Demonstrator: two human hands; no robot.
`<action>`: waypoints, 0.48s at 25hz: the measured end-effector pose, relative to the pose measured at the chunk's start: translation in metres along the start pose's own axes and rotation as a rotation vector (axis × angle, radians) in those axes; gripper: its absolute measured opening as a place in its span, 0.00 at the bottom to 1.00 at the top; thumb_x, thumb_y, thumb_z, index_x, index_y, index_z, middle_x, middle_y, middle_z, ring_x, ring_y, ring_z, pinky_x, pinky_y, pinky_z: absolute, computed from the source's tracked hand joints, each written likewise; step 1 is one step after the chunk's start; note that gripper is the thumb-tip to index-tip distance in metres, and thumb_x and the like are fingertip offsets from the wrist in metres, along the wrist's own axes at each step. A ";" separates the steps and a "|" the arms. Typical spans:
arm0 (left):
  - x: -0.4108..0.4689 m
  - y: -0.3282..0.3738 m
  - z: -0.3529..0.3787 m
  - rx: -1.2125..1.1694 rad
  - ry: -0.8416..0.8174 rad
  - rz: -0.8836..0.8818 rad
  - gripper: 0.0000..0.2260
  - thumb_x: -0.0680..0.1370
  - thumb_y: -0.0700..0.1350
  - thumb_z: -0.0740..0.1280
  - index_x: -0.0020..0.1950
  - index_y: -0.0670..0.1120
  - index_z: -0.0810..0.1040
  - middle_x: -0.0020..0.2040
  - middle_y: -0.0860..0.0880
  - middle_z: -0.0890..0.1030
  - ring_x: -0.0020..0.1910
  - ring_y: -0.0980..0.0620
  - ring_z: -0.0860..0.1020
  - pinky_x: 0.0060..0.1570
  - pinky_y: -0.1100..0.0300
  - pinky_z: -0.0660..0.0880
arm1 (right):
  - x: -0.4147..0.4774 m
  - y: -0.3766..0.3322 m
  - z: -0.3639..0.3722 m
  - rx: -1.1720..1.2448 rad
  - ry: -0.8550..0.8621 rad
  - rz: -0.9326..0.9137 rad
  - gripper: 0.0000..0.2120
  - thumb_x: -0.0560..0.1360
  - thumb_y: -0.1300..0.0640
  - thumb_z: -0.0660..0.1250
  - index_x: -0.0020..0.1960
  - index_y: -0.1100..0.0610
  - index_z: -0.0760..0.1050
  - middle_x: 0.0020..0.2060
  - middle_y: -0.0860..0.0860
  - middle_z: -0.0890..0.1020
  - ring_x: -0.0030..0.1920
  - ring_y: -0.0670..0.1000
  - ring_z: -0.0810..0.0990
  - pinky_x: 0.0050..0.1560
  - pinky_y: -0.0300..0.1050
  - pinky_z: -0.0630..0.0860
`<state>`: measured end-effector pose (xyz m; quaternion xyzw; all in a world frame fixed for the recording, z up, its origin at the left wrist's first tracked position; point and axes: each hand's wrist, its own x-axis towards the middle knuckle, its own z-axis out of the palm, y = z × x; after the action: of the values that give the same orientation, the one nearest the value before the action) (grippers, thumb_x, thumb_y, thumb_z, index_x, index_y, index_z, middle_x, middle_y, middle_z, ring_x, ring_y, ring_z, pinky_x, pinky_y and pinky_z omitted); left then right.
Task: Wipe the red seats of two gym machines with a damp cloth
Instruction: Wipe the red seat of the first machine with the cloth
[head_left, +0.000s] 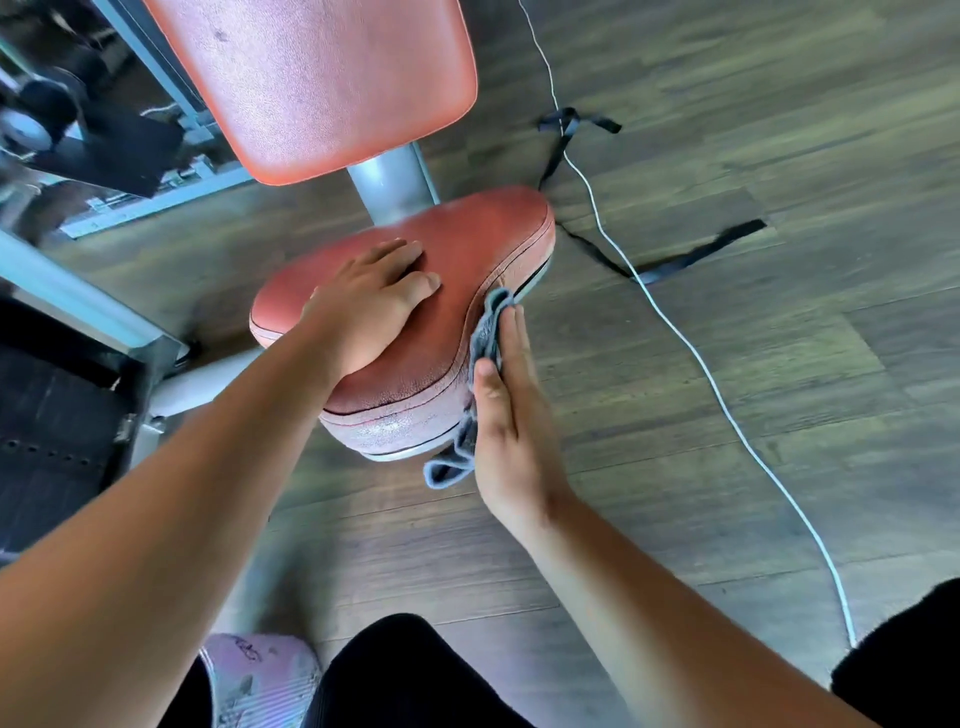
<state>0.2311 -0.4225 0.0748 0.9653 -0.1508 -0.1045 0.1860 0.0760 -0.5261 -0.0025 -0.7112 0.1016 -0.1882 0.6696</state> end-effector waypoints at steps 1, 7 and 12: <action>0.002 -0.001 0.001 0.006 0.003 0.001 0.34 0.73 0.69 0.56 0.79 0.64 0.65 0.82 0.62 0.60 0.82 0.56 0.55 0.80 0.39 0.52 | 0.018 0.002 -0.001 -0.016 0.026 0.013 0.29 0.83 0.51 0.53 0.82 0.58 0.53 0.82 0.47 0.53 0.82 0.43 0.50 0.77 0.33 0.47; 0.006 -0.004 0.000 0.080 -0.023 0.025 0.40 0.68 0.74 0.51 0.79 0.64 0.65 0.82 0.61 0.60 0.82 0.54 0.55 0.79 0.39 0.53 | 0.003 -0.015 0.008 0.061 0.065 -0.050 0.27 0.83 0.54 0.55 0.81 0.57 0.58 0.82 0.49 0.57 0.81 0.44 0.53 0.81 0.43 0.52; 0.014 -0.011 0.003 0.169 -0.042 0.065 0.42 0.67 0.75 0.46 0.78 0.63 0.66 0.83 0.60 0.58 0.83 0.53 0.54 0.79 0.39 0.54 | 0.047 -0.012 -0.003 -0.008 0.086 -0.052 0.26 0.82 0.55 0.55 0.79 0.59 0.63 0.82 0.52 0.58 0.81 0.48 0.55 0.81 0.50 0.54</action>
<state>0.2460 -0.4187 0.0662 0.9697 -0.1941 -0.1056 0.1042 0.1160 -0.5469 0.0156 -0.7076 0.1126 -0.2356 0.6566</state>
